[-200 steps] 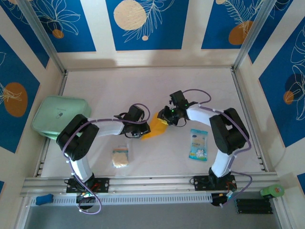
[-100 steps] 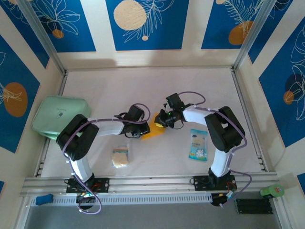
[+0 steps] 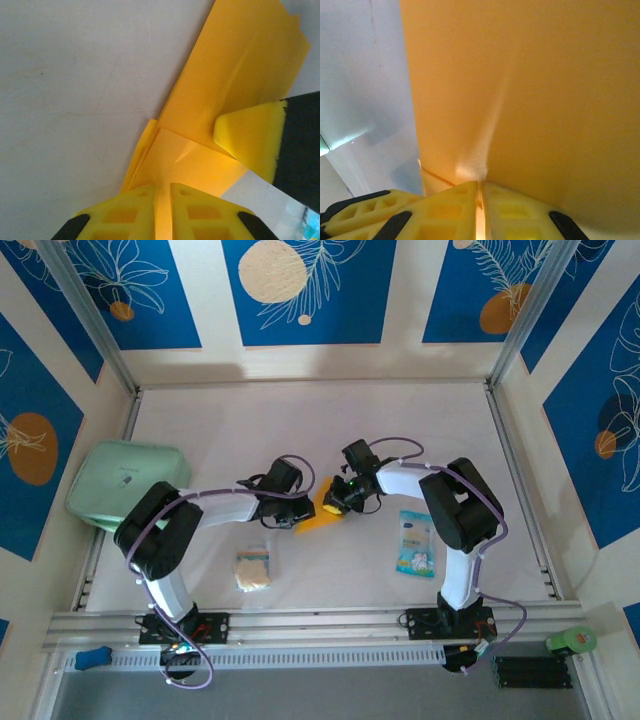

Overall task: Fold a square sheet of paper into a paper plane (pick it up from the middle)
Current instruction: Fold the wing for the fifth time at the center of the table.

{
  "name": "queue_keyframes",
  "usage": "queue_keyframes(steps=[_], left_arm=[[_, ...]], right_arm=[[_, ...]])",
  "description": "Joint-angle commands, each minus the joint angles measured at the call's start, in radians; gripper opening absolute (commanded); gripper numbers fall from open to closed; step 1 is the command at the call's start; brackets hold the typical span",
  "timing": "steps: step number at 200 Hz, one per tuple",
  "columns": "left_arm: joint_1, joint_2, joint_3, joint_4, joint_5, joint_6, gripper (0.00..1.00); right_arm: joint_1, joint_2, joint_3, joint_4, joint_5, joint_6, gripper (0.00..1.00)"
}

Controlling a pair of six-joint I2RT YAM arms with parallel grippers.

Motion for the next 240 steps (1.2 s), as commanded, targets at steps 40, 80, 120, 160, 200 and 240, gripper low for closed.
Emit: queue_keyframes(steps=[40, 80, 120, 160, 200, 240], left_arm=[[-0.007, 0.058, 0.009, -0.061, -0.036, -0.03, 0.13], [-0.007, 0.071, -0.004, -0.062, -0.034, -0.069, 0.11], [-0.006, 0.071, -0.014, -0.053, -0.026, -0.085, 0.11], [-0.005, 0.075, -0.013, -0.052, -0.02, -0.083, 0.12], [-0.005, 0.078, -0.01, -0.054, -0.017, -0.08, 0.12], [-0.006, 0.075, -0.009, -0.06, -0.017, -0.076, 0.12]], right_arm=[[-0.002, -0.035, 0.025, -0.026, -0.003, -0.005, 0.14], [-0.031, -0.181, -0.059, 0.001, 0.029, 0.038, 0.29], [-0.06, -0.279, -0.238, 0.048, 0.067, 0.176, 0.36], [-0.05, -0.292, -0.292, 0.081, 0.072, 0.244, 0.38], [-0.029, -0.232, -0.268, 0.106, 0.056, 0.268, 0.37], [-0.02, -0.195, -0.26, 0.144, 0.038, 0.28, 0.34]])
